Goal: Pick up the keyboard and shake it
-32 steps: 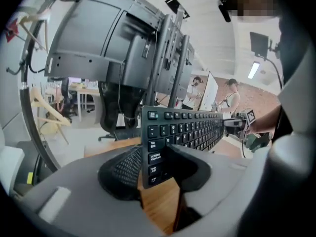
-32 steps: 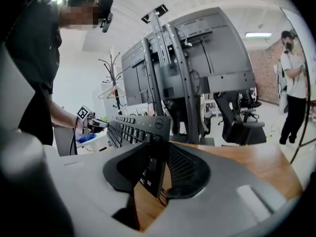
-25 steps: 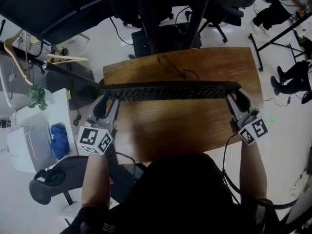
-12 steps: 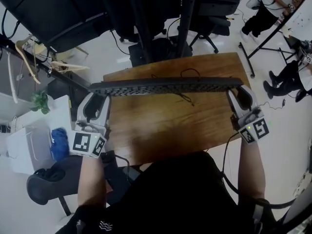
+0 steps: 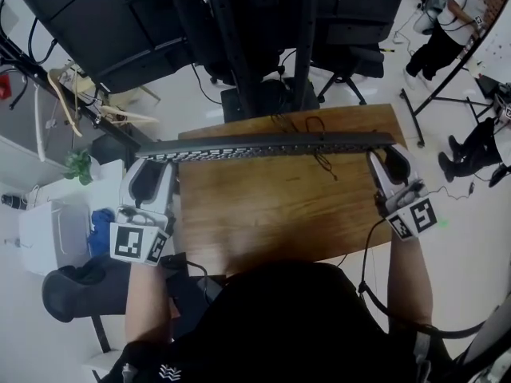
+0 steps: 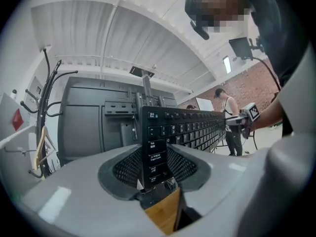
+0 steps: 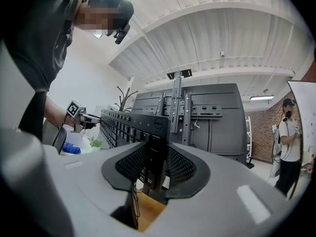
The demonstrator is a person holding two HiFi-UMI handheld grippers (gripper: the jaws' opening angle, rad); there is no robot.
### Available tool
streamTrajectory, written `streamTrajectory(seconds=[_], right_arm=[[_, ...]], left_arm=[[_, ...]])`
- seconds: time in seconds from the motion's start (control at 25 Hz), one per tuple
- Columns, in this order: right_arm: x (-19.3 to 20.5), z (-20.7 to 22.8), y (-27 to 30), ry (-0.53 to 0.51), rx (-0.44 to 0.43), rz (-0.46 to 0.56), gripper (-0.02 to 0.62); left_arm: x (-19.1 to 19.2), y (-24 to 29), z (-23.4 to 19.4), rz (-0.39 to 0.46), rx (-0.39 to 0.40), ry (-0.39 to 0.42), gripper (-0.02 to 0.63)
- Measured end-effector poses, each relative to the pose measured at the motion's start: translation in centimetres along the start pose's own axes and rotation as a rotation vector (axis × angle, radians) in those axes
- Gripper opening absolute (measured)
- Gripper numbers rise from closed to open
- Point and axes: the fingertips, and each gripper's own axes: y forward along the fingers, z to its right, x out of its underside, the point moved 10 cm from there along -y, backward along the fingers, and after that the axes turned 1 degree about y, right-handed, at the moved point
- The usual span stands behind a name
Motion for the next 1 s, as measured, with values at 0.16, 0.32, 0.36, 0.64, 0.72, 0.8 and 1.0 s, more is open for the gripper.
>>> streamTrajectory(seconds=[0.16, 0.32, 0.36, 0.64, 0.72, 0.8, 1.0], right_arm=[[-0.1, 0.5, 1.0, 0.003, -0.021, 0.022, 0.127], [-0.4, 1.2, 1.3, 0.012, -0.033, 0.037, 0.127], [-0.4, 1.5, 1.4, 0.013, -0.036, 0.039, 0.127], [-0.8, 2.2, 0.9, 0.020, -0.032, 0.060, 0.127], [-0.8, 2.2, 0.7, 0.027, -0.027, 0.062, 0.127], [-0.6, 2.2, 0.6, 0.032, -0.026, 0.059, 0.127], [-0.2, 2.3, -0.2, 0.044, -0.022, 0.057, 0.127]], left_arm=[[-0.4, -0.3, -0.1, -0.002, -0.027, 0.002, 0.152], [-1.4, 0.0, 0.0, 0.010, -0.034, 0.029, 0.152], [-1.7, 0.1, 0.0, 0.013, -0.036, 0.036, 0.152], [-2.3, 0.6, 0.7, 0.018, -0.038, 0.040, 0.152], [-2.3, 0.8, 0.8, 0.016, -0.039, 0.037, 0.152], [-2.2, 0.9, 0.8, 0.010, -0.039, 0.038, 0.152], [-2.2, 0.9, 1.6, 0.001, -0.036, 0.044, 0.152]])
